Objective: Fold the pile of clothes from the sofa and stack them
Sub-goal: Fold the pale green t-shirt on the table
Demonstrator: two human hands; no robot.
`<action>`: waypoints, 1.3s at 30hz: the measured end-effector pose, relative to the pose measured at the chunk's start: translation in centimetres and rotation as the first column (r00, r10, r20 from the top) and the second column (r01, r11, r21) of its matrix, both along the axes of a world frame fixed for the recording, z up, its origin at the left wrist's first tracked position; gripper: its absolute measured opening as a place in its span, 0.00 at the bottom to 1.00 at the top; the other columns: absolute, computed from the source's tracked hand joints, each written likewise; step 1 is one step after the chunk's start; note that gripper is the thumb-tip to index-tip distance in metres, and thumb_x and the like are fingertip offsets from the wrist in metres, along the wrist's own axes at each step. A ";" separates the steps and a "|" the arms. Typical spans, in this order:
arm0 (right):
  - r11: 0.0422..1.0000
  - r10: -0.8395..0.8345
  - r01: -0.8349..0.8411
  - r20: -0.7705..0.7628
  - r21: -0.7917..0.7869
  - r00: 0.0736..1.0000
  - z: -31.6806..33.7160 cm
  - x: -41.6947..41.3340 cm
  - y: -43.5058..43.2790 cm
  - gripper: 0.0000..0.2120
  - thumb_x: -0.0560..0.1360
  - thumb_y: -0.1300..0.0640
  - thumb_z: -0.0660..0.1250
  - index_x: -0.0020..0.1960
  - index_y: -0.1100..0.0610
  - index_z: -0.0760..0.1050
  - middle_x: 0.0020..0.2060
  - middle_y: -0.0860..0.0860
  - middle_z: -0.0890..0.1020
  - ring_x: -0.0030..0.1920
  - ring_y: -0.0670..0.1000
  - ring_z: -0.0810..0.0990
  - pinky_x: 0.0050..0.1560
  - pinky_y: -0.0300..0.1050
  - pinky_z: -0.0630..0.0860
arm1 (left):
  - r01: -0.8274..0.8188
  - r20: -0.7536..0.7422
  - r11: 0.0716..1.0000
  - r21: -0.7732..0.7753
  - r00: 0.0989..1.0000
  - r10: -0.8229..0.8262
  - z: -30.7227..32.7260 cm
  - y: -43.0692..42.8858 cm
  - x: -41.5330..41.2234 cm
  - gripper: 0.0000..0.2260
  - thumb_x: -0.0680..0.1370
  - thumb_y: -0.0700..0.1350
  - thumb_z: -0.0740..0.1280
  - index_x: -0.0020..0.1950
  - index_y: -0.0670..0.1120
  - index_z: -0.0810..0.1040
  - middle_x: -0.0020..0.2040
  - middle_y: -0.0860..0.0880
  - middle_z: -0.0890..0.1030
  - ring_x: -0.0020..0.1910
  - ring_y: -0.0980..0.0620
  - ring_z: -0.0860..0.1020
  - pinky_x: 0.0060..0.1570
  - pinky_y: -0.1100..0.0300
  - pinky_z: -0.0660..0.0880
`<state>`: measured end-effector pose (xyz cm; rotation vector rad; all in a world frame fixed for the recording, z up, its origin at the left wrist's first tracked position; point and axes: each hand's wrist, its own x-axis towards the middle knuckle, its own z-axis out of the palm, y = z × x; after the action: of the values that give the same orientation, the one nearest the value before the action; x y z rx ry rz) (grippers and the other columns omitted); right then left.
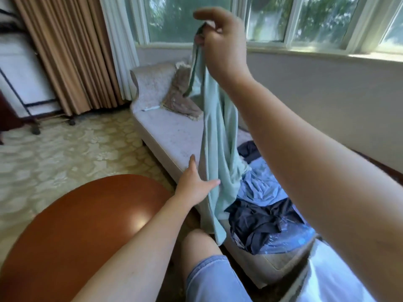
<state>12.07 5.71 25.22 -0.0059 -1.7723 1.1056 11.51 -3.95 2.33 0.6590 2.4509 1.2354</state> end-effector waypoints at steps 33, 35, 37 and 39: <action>0.715 0.197 -0.687 0.980 -0.127 0.023 -34.6 -4.1 -24.6 0.25 0.79 0.48 0.64 0.72 0.59 0.68 0.69 0.56 0.73 0.70 0.55 0.70 0.69 0.47 0.65 | -0.838 0.281 0.540 -0.077 0.502 0.818 -2.7 -34.6 -10.9 0.37 0.78 0.36 0.61 0.80 0.50 0.43 0.74 0.42 0.64 0.59 0.41 0.76 0.52 0.50 0.78; 0.653 0.071 -0.754 0.997 -0.065 -0.024 -36.8 -4.0 -25.0 0.32 0.80 0.43 0.59 0.79 0.54 0.55 0.78 0.54 0.56 0.77 0.55 0.55 0.75 0.50 0.55 | -0.842 -0.039 0.485 -0.237 0.507 0.861 -4.5 -36.0 -10.4 0.36 0.78 0.41 0.63 0.80 0.51 0.47 0.72 0.42 0.68 0.64 0.40 0.73 0.60 0.50 0.74; 0.607 -0.077 -0.791 0.996 0.074 0.034 -39.2 -4.3 -25.1 0.32 0.80 0.40 0.57 0.79 0.51 0.51 0.79 0.52 0.47 0.78 0.55 0.47 0.75 0.56 0.52 | -0.811 -0.128 0.527 -0.253 0.568 0.813 -6.5 -36.1 -9.7 0.25 0.77 0.45 0.64 0.74 0.50 0.64 0.66 0.44 0.74 0.61 0.41 0.76 0.59 0.50 0.75; 0.580 -0.174 -0.792 0.979 0.191 0.108 -40.7 -4.4 -24.8 0.31 0.80 0.39 0.54 0.78 0.48 0.50 0.79 0.50 0.43 0.78 0.56 0.42 0.74 0.62 0.49 | -0.661 -0.066 0.652 -0.372 0.720 0.691 -8.6 -34.9 -8.8 0.13 0.78 0.50 0.64 0.61 0.48 0.76 0.58 0.48 0.79 0.56 0.44 0.78 0.55 0.54 0.75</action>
<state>7.66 -19.13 -15.50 0.3279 -3.5960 0.4754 2.72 -38.88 -6.26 -0.4751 2.8400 0.9060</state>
